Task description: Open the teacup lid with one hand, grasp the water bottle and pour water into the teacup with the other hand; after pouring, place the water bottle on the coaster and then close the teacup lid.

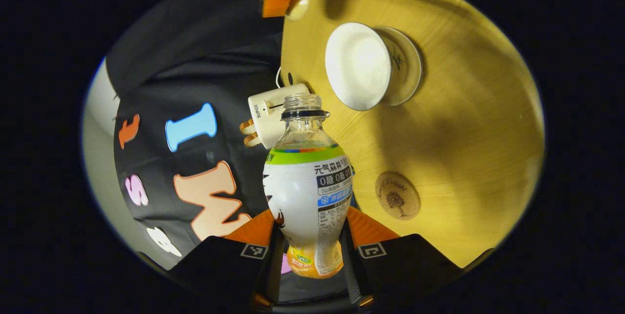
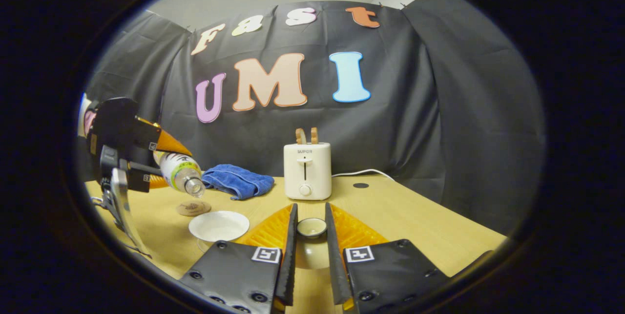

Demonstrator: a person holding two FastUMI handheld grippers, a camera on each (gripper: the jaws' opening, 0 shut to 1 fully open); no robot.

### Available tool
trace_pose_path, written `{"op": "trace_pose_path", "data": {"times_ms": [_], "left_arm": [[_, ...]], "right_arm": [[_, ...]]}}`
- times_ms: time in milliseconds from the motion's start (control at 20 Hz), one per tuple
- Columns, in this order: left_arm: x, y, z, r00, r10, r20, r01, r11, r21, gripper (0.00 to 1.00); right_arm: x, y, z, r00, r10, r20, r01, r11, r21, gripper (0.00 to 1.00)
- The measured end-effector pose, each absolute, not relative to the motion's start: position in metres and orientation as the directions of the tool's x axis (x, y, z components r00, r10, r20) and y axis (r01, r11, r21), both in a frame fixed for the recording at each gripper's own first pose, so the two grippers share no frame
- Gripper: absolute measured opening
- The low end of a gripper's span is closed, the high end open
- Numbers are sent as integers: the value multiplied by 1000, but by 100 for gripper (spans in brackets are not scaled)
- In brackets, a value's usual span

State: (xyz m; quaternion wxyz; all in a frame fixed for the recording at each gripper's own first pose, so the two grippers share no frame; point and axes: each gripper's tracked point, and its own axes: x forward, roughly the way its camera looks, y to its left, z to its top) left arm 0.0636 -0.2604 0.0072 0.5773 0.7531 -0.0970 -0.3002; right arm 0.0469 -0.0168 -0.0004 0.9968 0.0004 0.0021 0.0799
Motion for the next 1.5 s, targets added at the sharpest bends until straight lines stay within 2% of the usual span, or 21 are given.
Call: {"op": "trace_pose_path", "data": {"times_ms": [150, 300, 500, 600, 750, 850, 1250, 1500], "left_arm": [[60, -264, 8, 779, -547, -307, 340, -42, 939, 51], [67, -259, 24, 791, -561, -242, 445, 257, 858, 48], [67, -256, 55, 797, -591, -124, 532, 590, 607, 51], [71, -249, 66, 806, -589, -59, 547, 703, 455, 51], [78, -242, 69, 813, -582, -6, 568, 791, 228, 50], [87, -236, 66, 829, -558, 36, 549, 825, 130, 50], [105, -246, 30, 827, -562, 16, 563, 827, -14, 50], [112, -247, 11, 826, -563, -29, 563, 826, -30, 51]], "right_arm": [[47, -17, 0, 987, 158, -4, -158, 987, 1, 34], [47, -17, 0, 987, 158, -2, -158, 987, 1, 33], [47, -17, 0, 988, 157, -2, -157, 988, 1, 35], [46, -17, 0, 988, 157, -2, -157, 988, 1, 35], [47, -16, 0, 988, 157, -1, -157, 988, 1, 33], [47, -16, 0, 988, 157, -1, -157, 988, 1, 33], [47, -16, 0, 988, 157, -1, -157, 988, 1, 35], [47, -16, -1, 988, 157, -1, -157, 988, 1, 34]]}}
